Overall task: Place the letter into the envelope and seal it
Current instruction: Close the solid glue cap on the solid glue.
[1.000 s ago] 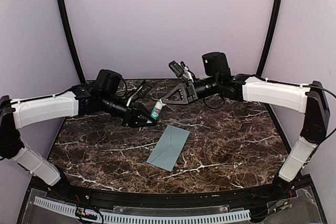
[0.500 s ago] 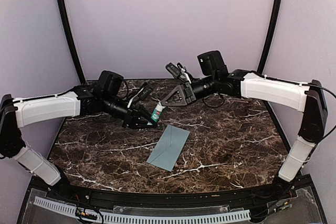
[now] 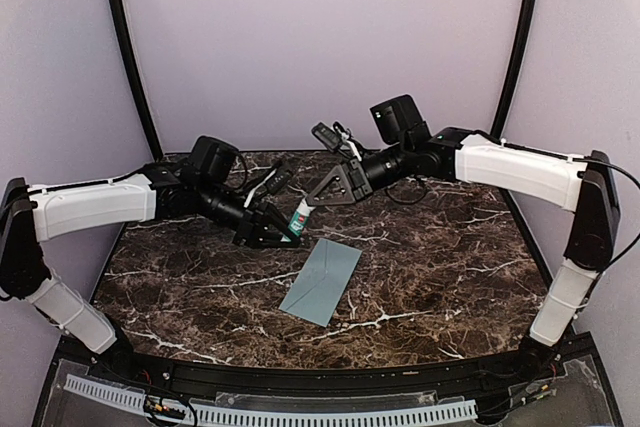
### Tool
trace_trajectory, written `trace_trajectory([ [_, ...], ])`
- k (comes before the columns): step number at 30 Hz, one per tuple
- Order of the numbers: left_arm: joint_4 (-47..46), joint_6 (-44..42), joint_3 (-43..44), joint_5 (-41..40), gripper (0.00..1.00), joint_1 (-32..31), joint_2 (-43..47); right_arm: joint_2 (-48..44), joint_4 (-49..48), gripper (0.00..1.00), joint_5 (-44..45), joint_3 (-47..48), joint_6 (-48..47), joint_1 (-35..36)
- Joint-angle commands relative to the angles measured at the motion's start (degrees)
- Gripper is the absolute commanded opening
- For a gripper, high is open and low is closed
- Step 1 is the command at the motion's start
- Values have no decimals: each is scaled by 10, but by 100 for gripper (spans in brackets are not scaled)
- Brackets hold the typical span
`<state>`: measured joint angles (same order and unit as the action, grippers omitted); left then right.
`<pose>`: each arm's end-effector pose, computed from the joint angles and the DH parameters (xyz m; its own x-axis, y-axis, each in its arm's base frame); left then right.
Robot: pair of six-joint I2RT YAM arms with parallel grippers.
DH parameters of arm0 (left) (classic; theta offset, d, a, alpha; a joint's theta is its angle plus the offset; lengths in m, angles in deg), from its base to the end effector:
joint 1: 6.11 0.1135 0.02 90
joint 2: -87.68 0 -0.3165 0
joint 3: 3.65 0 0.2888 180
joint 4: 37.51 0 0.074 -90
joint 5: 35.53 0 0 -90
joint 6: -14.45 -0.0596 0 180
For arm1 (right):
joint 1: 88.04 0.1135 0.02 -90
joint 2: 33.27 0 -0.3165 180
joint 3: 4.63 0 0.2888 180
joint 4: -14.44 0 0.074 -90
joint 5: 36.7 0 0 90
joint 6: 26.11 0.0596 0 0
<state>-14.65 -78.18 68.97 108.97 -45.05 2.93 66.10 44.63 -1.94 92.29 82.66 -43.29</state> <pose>0.2514 -0.2655 0.3057 -0.4050 0.3615 -0.8398 0.9033 0.0159 -0.4288 0.2858 0.3523 0.3552 -0.6499 -0.3860 -0.6547 -0.7220 0.0444 0.6905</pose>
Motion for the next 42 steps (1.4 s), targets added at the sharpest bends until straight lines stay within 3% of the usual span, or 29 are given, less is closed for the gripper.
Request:
trace_trajectory([
  [1,-8,-4,21,2,0,-4,-4,11,23,9,-19,28,-24,27],
  [16,6,-4,31,-3,0,-4,-18,50,166,8,14,88,-104,48],
  [42,-106,69,-5,-14,0,-2,15,55,155,4,-9,56,-95,82],
])
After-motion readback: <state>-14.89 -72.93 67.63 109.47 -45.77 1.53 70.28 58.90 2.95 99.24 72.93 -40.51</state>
